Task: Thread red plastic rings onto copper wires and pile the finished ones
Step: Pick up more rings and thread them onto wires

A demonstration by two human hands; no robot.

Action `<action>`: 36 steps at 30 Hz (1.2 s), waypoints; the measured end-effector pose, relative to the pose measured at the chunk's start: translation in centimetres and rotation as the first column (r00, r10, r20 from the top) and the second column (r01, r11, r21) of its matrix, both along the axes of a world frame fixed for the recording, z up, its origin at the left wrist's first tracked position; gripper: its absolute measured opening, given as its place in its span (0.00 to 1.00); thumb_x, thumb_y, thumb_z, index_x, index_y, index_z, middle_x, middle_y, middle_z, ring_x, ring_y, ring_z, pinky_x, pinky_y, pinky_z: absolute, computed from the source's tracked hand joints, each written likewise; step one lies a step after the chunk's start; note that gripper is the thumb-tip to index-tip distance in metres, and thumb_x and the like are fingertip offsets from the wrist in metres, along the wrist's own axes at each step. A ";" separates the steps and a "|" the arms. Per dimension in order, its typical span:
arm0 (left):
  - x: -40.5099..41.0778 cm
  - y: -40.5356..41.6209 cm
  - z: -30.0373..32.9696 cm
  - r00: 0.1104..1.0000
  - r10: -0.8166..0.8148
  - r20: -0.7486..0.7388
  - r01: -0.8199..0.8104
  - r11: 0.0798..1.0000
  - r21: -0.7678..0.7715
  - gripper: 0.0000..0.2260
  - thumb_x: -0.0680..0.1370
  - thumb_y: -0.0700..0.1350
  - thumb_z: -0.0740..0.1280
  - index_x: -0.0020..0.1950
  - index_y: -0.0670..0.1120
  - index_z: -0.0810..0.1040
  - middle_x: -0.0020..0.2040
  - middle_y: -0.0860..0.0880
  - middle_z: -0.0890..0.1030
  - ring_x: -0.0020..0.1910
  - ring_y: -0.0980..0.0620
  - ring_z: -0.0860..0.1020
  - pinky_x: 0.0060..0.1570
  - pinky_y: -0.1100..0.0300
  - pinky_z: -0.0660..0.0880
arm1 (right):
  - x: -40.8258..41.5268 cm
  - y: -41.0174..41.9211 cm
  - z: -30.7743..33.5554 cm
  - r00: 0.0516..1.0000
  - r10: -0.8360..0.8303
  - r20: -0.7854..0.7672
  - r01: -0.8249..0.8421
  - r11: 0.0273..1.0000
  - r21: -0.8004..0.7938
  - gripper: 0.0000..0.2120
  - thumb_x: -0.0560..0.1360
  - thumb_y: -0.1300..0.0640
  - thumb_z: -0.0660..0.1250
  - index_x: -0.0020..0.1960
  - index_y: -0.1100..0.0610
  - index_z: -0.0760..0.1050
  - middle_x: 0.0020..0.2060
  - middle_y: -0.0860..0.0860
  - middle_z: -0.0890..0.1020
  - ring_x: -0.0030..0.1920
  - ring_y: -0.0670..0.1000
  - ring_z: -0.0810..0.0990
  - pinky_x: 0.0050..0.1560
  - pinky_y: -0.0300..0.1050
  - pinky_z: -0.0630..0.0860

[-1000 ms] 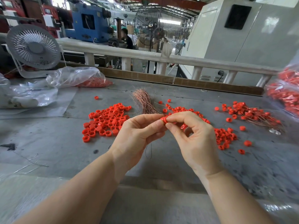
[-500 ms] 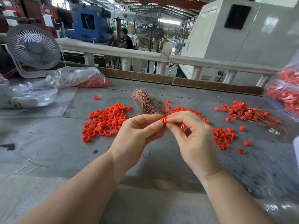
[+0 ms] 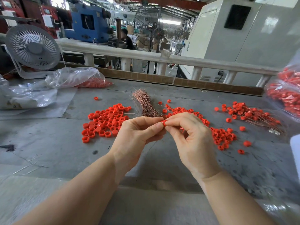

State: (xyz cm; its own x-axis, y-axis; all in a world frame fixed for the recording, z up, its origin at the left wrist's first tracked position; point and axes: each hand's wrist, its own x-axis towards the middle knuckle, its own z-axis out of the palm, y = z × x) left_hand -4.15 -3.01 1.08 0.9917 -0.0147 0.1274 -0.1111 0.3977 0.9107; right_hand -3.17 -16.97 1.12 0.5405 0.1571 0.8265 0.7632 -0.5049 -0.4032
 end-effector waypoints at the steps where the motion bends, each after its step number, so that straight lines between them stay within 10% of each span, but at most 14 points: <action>1: 0.0 0.0 0.0 1.000 0.002 0.001 -0.002 1.000 0.003 0.06 0.62 0.40 0.70 0.38 0.44 0.85 0.36 0.44 0.84 0.35 0.52 0.82 0.39 0.63 0.80 | 0.0 0.0 0.0 1.000 0.000 -0.001 0.000 1.000 -0.002 0.03 0.71 0.64 0.69 0.40 0.60 0.80 0.39 0.50 0.81 0.43 0.49 0.79 0.45 0.43 0.76; 36: -0.2 -0.2 0.0 0.981 0.144 0.131 -0.170 0.963 0.211 0.04 0.63 0.43 0.72 0.36 0.44 0.83 0.32 0.46 0.83 0.33 0.52 0.79 0.39 0.63 0.79 | -0.8 0.2 0.4 0.956 -0.004 -0.295 0.013 0.999 0.029 0.10 0.67 0.62 0.75 0.42 0.51 0.79 0.33 0.38 0.75 0.36 0.41 0.74 0.37 0.27 0.67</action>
State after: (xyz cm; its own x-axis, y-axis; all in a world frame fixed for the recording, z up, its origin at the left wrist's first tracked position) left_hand -4.38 -3.20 1.05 0.9630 0.0994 0.2503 -0.2637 0.1582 0.9516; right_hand -4.01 -16.77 1.52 0.7621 0.1286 0.6346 0.6038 -0.4951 -0.6248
